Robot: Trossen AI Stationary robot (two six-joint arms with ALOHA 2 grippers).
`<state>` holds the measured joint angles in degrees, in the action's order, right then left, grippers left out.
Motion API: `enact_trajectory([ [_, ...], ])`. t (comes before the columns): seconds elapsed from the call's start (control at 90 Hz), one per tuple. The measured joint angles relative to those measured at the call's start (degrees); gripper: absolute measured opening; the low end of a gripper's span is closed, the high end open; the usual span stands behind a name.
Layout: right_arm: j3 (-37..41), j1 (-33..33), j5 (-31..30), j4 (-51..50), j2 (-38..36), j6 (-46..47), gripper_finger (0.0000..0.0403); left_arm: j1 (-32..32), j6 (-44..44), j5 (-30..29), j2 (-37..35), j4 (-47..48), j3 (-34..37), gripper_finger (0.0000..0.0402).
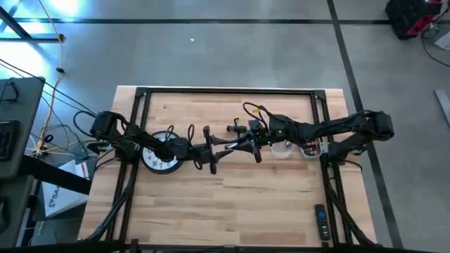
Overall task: Insert battery
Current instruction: Insert the white battery case into the black flashlight
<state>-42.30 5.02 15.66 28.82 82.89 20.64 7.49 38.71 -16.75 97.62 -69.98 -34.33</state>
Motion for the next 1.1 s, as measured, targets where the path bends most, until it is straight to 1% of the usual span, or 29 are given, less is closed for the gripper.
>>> enact_trajectory([
  [0.156, 0.02, 0.0, 0.02, -0.08, 0.0, -0.09, 0.0057, 0.0, -1.01, 0.76, 0.0, -0.06, 0.0, 0.0083],
  [0.289, 0.02, 0.02, 0.47, -0.08, 0.0, -1.18, 0.0059, 0.0, -1.37, -0.4, 0.0, -0.08, 0.0, 0.0061],
  [0.467, 0.02, 0.02, 0.42, 0.08, 0.0, -3.21, 0.0083, 0.02, -1.55, -1.14, -0.09, -0.13, 0.0, 0.0061],
  [0.678, 0.02, 0.23, 0.42, 0.83, -0.23, -4.54, 0.0137, 1.68, -0.14, -5.29, -2.12, 1.43, 0.53, 0.006],
  [0.789, 0.02, 1.08, 0.46, -0.05, -1.51, -6.71, 0.0162, 2.47, -1.2, -7.19, -6.35, 6.33, 2.17, 0.006],
  [0.889, -0.03, 1.81, 0.07, -3.03, -2.21, -13.25, 0.0177, 2.3, -5.69, -8.4, -11.14, 14.11, 4.57, 0.0061],
  [0.922, -0.04, 1.91, -1.45, -4.9, -2.19, -15.71, 0.018, 1.84, -7.77, -8.36, -12.75, 16.68, 5.44, 0.0061],
  [0.956, -0.02, 2.05, -4.31, -6.7, -2.01, -18.17, 0.0182, 1.15, -10.0, -8.15, -14.32, 18.63, 6.2, 0.0061],
  [1.033, -0.02, 2.11, -13.49, -11.25, -0.85, -23.47, 0.0183, -1.48, -15.65, -6.43, -17.31, 21.98, 7.9, 0.0062],
  [1.1, 0.0, 2.32, -20.53, -13.52, 0.92, -26.52, 0.0183, -4.33, -20.16, -3.32, -18.51, 24.12, 9.05, 0.0062],
])
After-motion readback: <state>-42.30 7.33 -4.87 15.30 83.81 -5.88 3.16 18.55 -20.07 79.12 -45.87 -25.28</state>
